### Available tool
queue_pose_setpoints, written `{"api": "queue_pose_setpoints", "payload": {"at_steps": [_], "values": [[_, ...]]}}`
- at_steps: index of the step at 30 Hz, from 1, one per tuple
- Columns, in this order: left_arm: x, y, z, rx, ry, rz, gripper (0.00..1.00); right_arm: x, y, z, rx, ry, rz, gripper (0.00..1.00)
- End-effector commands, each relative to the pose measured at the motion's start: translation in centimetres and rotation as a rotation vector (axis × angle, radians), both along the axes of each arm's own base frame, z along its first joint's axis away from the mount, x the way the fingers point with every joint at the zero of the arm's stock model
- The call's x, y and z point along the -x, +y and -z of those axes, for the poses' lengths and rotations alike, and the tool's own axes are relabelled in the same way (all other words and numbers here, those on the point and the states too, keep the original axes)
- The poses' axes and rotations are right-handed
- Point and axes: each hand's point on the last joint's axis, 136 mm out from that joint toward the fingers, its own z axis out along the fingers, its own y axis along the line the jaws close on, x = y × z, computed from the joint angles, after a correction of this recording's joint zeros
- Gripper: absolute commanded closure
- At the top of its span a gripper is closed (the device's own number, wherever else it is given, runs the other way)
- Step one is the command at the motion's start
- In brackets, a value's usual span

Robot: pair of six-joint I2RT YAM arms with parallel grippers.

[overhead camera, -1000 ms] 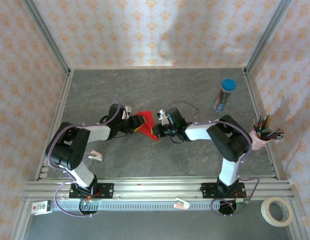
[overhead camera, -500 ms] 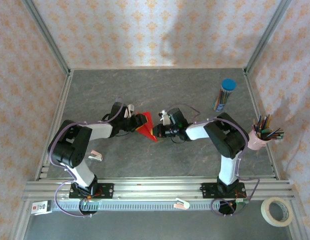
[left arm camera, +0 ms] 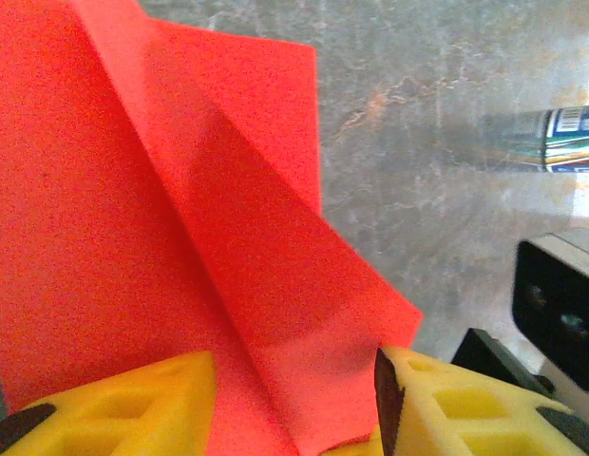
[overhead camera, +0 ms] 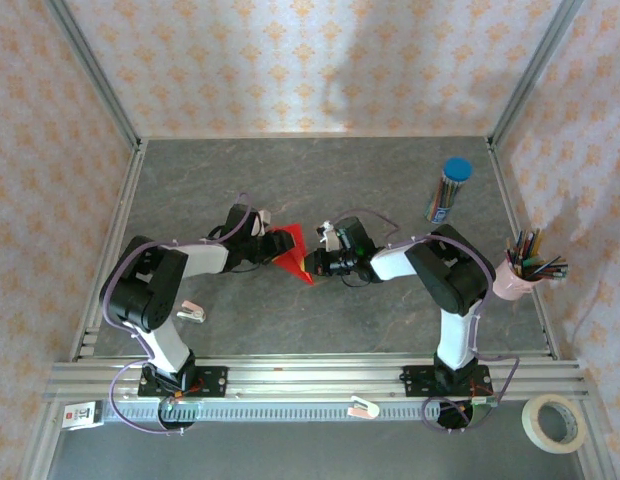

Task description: Fold a paper plane with a square sheet of paper (pick it up from the middle)

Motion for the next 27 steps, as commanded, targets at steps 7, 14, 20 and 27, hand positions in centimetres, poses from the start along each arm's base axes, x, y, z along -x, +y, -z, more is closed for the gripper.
{"api": "queue_pose_setpoints", "payload": {"at_steps": [7,14,20,27], "values": [[-0.6,0.0,0.8,-0.067,0.011,0.004,0.50,0.2,-0.4,0.5,-0.002,0.017,0.007,0.96],[1.2,1.7,4.3,-0.202,0.131,-0.017,0.49,-0.1,-0.6,-0.7,-0.004,-0.002,0.032,0.89],[2.5,2.8,6.3,-0.282,0.204,-0.022,0.49,-0.7,-1.2,-1.6,0.027,-0.034,0.069,0.76],[2.9,3.0,7.1,-0.311,0.235,-0.019,0.49,-1.0,-1.0,-1.6,0.042,-0.046,0.068,0.69]]}}
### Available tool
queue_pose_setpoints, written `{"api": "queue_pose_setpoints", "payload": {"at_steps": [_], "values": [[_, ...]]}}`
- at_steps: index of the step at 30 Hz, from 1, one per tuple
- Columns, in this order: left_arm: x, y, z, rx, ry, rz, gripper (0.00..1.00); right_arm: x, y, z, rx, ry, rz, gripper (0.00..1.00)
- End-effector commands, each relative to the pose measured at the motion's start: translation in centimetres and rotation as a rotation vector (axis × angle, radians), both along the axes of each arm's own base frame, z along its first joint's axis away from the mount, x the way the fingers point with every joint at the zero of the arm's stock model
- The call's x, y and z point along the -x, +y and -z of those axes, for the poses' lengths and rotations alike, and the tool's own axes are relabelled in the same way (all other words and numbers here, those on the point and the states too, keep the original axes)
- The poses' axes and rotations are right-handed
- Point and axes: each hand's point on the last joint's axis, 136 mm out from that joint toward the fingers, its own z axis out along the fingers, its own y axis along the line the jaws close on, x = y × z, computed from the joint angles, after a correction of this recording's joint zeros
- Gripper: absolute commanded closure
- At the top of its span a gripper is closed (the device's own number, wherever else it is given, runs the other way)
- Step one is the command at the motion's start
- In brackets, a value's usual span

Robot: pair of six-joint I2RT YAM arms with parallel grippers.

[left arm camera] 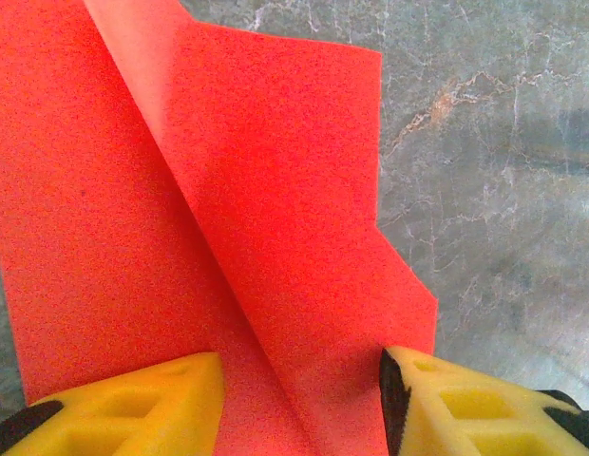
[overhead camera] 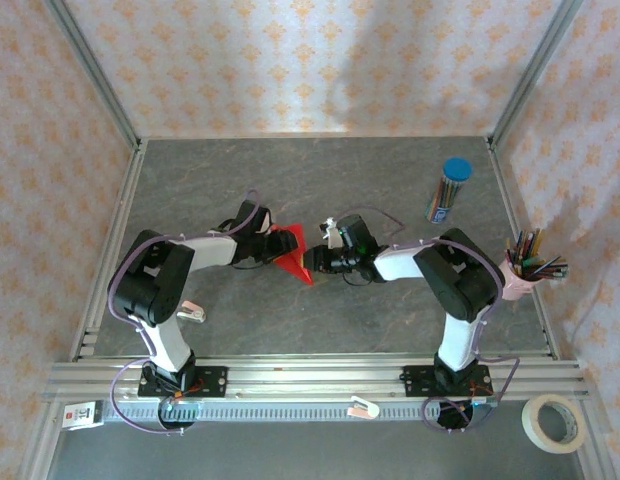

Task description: Fold a paper plane with a square sheet of paper (pick it up from the middle)

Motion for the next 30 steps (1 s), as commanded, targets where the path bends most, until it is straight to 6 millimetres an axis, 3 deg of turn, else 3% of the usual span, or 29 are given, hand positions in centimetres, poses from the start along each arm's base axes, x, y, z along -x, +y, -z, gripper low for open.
{"api": "queue_pose_setpoints", "payload": {"at_steps": [1,10,18,30], "values": [[3.4,3.0,5.7,-0.180,0.178,-0.018,0.49,-0.4,-0.1,-0.1,0.030,-0.019,0.010,0.69],[3.8,3.2,6.2,-0.192,0.201,-0.023,0.48,-0.3,0.5,0.7,0.058,-0.007,-0.007,0.70],[4.2,3.3,6.5,-0.200,0.215,-0.020,0.47,-0.5,1.4,1.0,0.055,-0.001,-0.024,0.77],[4.4,3.2,6.7,-0.203,0.222,-0.015,0.47,0.2,1.0,2.5,0.080,0.031,-0.028,0.87]]}}
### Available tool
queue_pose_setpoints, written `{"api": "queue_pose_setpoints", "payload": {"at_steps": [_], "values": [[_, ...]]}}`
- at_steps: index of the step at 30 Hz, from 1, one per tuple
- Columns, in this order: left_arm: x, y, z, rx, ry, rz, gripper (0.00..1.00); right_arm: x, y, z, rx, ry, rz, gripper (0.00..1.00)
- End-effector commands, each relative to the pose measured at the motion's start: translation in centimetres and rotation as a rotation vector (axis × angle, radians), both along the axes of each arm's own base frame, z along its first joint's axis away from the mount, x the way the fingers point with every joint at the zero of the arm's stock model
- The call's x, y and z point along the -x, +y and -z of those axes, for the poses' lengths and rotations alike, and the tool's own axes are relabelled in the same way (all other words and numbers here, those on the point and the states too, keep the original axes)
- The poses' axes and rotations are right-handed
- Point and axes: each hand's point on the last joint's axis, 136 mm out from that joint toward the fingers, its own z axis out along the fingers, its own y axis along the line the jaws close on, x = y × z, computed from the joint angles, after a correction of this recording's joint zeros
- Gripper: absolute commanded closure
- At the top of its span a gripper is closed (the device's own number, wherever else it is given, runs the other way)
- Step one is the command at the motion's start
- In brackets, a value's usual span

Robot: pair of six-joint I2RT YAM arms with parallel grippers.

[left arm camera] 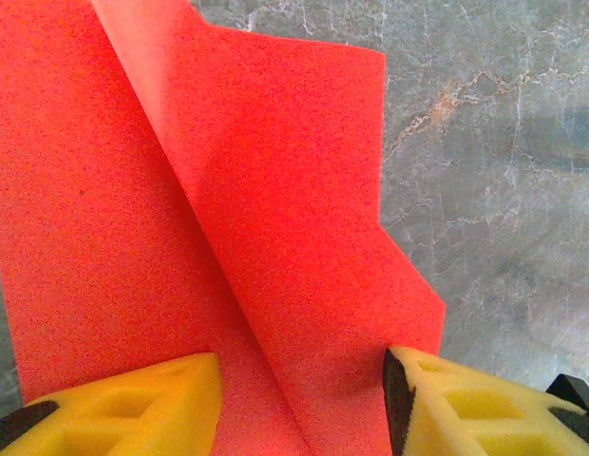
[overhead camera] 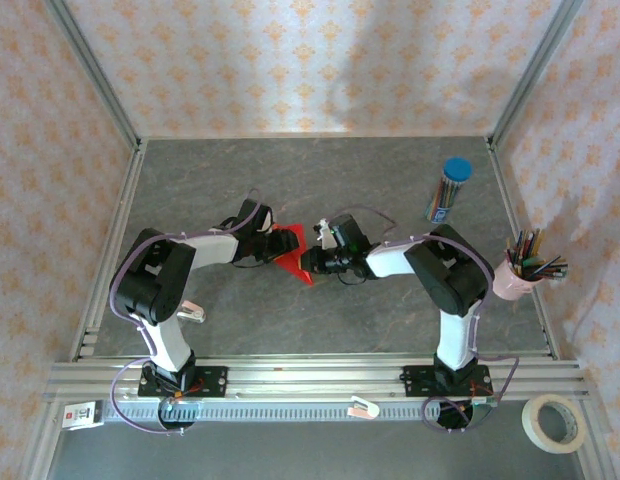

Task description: Fold a paper plane with a square sheet of paper (pick it up from the middle)

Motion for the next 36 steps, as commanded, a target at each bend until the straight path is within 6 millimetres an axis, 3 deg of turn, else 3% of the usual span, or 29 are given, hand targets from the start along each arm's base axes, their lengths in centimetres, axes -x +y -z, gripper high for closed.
{"api": "queue_pose_setpoints", "payload": {"at_steps": [1,6,9,16,20,24,32,36], "values": [[4.6,3.3,6.5,-0.194,0.212,-0.022,0.47,0.5,-0.1,1.1,0.029,0.017,-0.010,0.88],[4.1,3.2,5.9,-0.190,0.196,-0.024,0.47,1.1,-0.3,1.5,0.018,0.046,-0.015,0.91],[3.0,2.7,4.3,-0.165,0.151,-0.025,0.47,1.4,-0.5,1.6,0.006,0.064,-0.014,0.93],[-2.4,0.4,-4.5,-0.027,-0.090,-0.053,0.47,1.8,-0.9,1.6,-0.041,0.110,-0.016,0.95],[-3.4,0.6,-7.3,0.048,-0.181,-0.068,0.47,1.9,-1.0,1.5,-0.061,0.128,-0.019,0.96],[-2.7,0.0,-7.6,0.183,-0.197,-0.033,0.52,2.0,-0.8,1.8,-0.068,0.152,-0.028,0.96],[-0.9,-1.8,-6.4,0.350,-0.174,0.049,0.79,1.8,-1.0,1.9,-0.070,0.164,-0.016,0.96],[-0.1,-1.9,-6.0,0.386,-0.181,0.068,0.85,1.7,-0.9,1.8,-0.080,0.166,-0.017,0.96]]}}
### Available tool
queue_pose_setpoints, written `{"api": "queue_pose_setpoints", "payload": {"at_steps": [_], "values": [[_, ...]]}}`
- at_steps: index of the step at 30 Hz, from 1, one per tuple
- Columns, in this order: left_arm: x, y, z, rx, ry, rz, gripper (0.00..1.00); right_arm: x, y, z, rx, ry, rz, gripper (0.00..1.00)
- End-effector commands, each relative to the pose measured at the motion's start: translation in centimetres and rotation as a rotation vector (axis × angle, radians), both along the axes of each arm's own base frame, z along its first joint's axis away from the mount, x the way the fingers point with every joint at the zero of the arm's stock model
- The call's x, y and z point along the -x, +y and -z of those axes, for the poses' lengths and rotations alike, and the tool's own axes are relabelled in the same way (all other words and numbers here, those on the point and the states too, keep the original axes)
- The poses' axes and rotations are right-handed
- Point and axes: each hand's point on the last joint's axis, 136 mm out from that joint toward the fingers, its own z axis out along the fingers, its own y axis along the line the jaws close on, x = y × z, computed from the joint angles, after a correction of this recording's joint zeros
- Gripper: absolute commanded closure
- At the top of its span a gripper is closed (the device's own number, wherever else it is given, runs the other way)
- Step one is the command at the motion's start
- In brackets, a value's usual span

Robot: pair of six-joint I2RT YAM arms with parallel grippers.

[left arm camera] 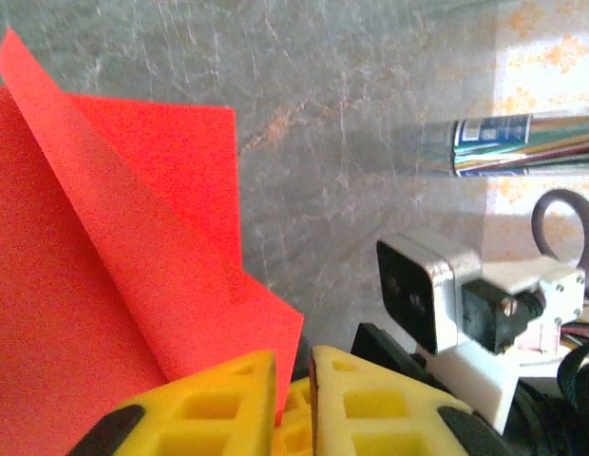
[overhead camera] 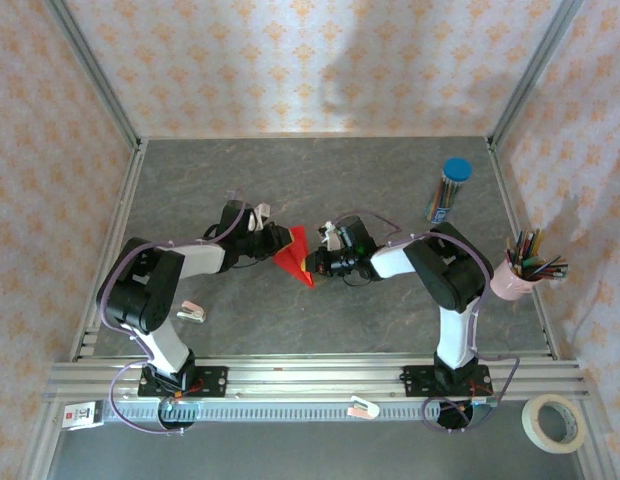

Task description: Fold a paper plane with a square sheet of paper (pick it up from the middle)

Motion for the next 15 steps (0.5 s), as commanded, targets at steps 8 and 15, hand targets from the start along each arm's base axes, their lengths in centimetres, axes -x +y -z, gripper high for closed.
{"api": "queue_pose_setpoints", "payload": {"at_steps": [8,15], "values": [[1.0,-1.2,-0.7,0.150,-0.066,0.051,0.86,1.0,-0.4,1.5,-0.006,0.073,-0.004,0.96],[0.0,-2.2,-0.2,0.162,-0.056,0.070,0.88,1.0,-0.5,1.6,-0.001,0.081,-0.004,0.96]]}}
